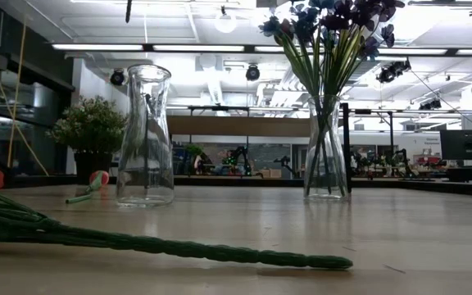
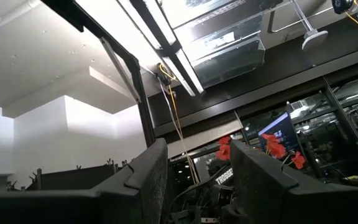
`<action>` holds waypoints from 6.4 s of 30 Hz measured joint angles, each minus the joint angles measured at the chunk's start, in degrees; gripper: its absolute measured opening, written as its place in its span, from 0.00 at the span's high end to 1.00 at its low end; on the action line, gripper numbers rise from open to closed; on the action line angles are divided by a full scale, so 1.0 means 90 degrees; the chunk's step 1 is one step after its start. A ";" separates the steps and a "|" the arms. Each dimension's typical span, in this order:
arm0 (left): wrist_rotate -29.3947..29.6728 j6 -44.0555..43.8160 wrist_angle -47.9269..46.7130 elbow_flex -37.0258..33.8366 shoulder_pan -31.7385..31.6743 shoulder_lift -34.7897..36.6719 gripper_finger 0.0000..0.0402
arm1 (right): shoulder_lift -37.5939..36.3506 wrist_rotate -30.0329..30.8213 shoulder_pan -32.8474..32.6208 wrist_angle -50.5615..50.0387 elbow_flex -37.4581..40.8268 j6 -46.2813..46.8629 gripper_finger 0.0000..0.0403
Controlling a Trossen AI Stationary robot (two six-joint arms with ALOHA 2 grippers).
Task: Pick and place flowers into a vace then onto a shelf
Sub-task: Put the top red flower into the left transparent vase, then put the orange tulip into the left transparent vase
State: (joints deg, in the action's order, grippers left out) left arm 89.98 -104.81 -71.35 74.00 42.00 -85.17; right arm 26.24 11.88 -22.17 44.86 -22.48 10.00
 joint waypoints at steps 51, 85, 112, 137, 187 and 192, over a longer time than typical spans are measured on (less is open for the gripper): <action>-0.0001 0.1995 0.1926 0.0005 -0.0170 -0.0786 0.91 | 0.0000 -0.0124 0.0001 0.0000 -0.0001 0.0051 0.59; -0.0003 0.0305 0.2065 -0.1022 -0.0415 -0.1149 0.91 | 0.0000 -0.0415 0.0000 0.0000 0.0000 0.0448 0.59; -0.0827 0.0328 0.2313 -0.1022 -0.0413 -0.1146 0.81 | 0.0000 -0.0369 0.0000 0.0000 0.0000 0.0335 0.59; -0.1361 0.0327 0.2384 -0.0998 0.0124 -0.1127 0.63 | 0.0000 -0.0366 0.0001 0.0000 -0.0001 0.0335 0.59; -0.5280 0.0219 -0.0384 0.0073 0.1025 -0.0469 0.64 | -0.0002 -0.0539 0.0002 0.0002 0.0000 0.0505 0.59; -0.5324 -0.0972 -0.1283 0.0069 0.1001 -0.0470 0.64 | -0.0002 -0.0563 0.0002 0.0002 -0.0001 0.0505 0.59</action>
State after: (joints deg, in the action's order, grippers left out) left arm 42.06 -113.56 -82.90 74.62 51.00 -89.40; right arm 26.22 6.82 -22.15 44.88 -22.49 14.55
